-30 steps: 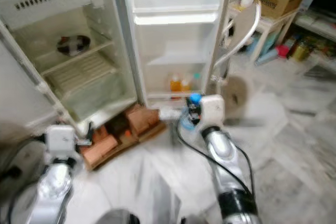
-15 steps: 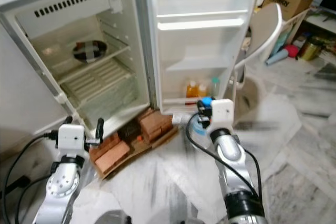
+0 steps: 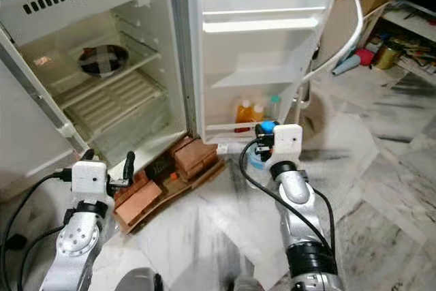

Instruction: Restocking fridge

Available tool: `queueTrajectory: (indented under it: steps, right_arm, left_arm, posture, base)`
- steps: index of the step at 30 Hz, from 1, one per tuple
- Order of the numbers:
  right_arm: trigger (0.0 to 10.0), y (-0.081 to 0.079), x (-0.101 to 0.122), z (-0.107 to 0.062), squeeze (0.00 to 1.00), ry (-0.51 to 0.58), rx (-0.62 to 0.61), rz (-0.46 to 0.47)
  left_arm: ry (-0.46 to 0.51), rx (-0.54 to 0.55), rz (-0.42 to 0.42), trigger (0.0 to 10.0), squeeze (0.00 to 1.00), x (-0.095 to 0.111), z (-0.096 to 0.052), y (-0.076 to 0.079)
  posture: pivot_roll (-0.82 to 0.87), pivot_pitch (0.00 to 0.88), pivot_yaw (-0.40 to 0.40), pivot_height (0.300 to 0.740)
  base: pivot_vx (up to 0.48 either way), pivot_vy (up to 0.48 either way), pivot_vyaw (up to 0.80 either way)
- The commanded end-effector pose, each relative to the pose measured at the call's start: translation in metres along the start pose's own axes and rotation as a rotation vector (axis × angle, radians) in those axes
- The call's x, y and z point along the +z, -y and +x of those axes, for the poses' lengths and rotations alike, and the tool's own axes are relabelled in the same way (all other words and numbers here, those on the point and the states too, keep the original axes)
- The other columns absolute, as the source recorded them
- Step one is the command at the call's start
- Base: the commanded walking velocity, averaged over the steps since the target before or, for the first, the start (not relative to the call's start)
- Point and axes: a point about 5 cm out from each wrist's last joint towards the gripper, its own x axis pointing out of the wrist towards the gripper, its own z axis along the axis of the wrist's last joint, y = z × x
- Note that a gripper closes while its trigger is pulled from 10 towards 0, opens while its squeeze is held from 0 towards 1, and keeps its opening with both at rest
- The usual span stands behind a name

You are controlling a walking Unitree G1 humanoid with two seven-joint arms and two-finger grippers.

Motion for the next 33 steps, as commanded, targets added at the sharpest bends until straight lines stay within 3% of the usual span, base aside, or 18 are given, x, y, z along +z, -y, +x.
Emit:
queueTrajectory:
  steps: [1,33]
  right_arm:
    - [10.0,-0.0041,0.0074,0.0037,0.0,0.031,0.008,-0.006]
    - [10.0,-0.0018,0.0091,0.0055,0.0,0.04,-0.002,-0.036]
  left_arm:
    - [-0.005,-0.009,-0.01,10.0,0.0,-0.0008,-0.0014,-0.0008]
    - [0.004,-0.043,-0.048,10.0,0.0,0.0002,0.0024,0.0043]
  posture:
    - [0.11,0.036,-0.018,0.74]
    - [0.1,0.031,-0.022,0.74]
  base:
    - [0.0,0.0,0.0]
    - [0.379,0.0,0.0]
